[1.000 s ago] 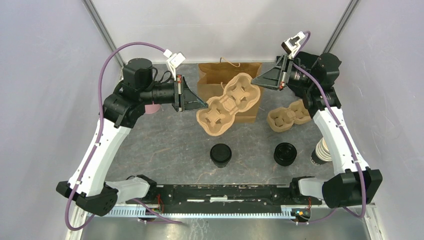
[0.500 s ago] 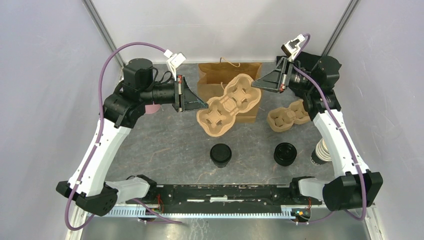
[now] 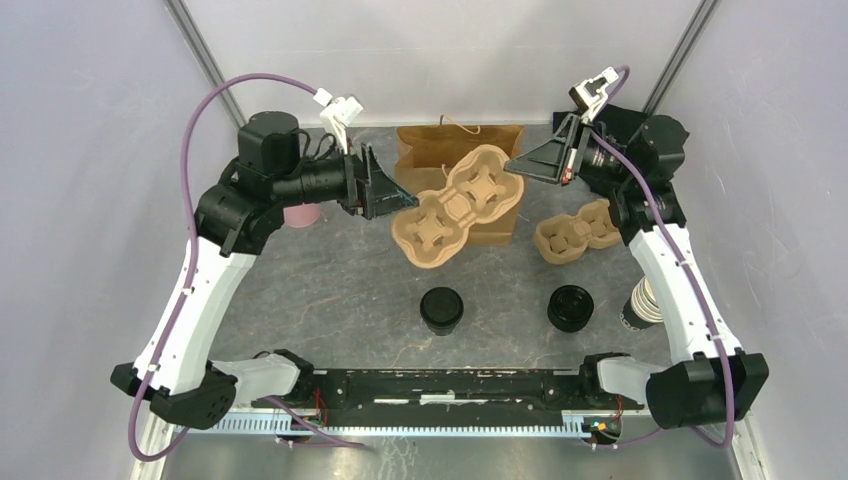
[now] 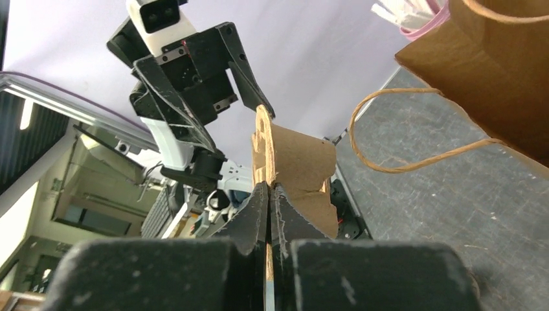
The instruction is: Pack the takeout coffee
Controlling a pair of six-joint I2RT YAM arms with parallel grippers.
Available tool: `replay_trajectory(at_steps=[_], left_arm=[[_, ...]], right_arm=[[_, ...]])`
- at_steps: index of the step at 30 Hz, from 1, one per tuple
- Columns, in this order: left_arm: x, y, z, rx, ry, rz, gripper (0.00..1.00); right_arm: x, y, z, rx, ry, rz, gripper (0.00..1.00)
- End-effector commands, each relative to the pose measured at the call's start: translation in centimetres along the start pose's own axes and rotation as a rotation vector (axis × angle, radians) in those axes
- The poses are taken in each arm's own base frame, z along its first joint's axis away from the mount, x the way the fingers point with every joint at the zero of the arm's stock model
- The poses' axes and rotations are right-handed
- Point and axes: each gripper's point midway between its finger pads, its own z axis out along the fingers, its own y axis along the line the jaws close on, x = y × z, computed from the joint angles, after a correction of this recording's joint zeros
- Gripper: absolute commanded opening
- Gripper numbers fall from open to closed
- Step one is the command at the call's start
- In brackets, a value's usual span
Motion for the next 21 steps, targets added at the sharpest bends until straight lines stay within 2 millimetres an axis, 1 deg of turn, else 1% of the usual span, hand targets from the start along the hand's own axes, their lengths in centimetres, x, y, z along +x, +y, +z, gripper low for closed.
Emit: replay_trajectory(at_steps=[1,3,5,6,7,9,10,11,13,15,17,19,21], left_arm=[[-3.9,0.9,-1.7,-0.159,-0.164,0.097,0.84],[-5.0,2.1,-2.2,-0.247,-0.213,0.081,0.87],[-5.6,4.3,-2.8,-0.375,-0.256,0.034,0.89],[-5.7,5.2,-2.9,-0.421,-0.266,0.016,0.91],[-5.6,6.8,-3.3,-0.509,-0.274,-0.018,0.92],[-5.5,9.0,-3.7,-0.627,-0.271,-0.060,0.93],[-5.1,9.8,-3.7,-0.669,-0.247,-0.076,0.93],[-5.3,10.2,-3.5,-0.686,-0.239,-0.081,0.93],[-5.2,11.1,-2.4,-0.694,-0.207,-0.097,0.93],[-5.0,12.1,-0.9,-0.699,-0.174,-0.126,0.92],[-5.2,12.8,0.4,-0.696,-0.150,-0.139,0.92],[-5.4,13.7,1.8,-0.703,-0.115,-0.154,0.94],[-5.4,14.8,3.1,-0.720,-0.069,-0.165,0.97]], right_arm=[[-2.0,3.9,-0.8,0.011,-0.111,-0.188,0.00],[-3.2,4.0,-1.4,0.075,-0.170,-0.254,0.00],[-4.1,4.5,-2.1,0.139,-0.222,-0.328,0.00],[-4.6,4.8,-2.4,0.166,-0.256,-0.360,0.00],[-5.1,5.4,-2.9,0.193,-0.298,-0.399,0.00],[-6.1,6.5,-3.9,0.241,-0.383,-0.465,0.00],[-6.8,7.0,-4.5,0.281,-0.432,-0.502,0.00],[-7.2,7.5,-5.2,0.324,-0.471,-0.539,0.00],[-8.3,8.5,-7.2,0.429,-0.572,-0.616,0.00],[-9.0,9.4,-10.1,0.558,-0.711,-0.677,0.00],[-9.1,10.4,-12.8,0.649,-0.825,-0.733,0.00],[-8.9,10.7,-15.0,0.728,-0.909,-0.759,0.00],[-8.5,10.4,-16.5,0.799,-0.947,-0.766,0.00]])
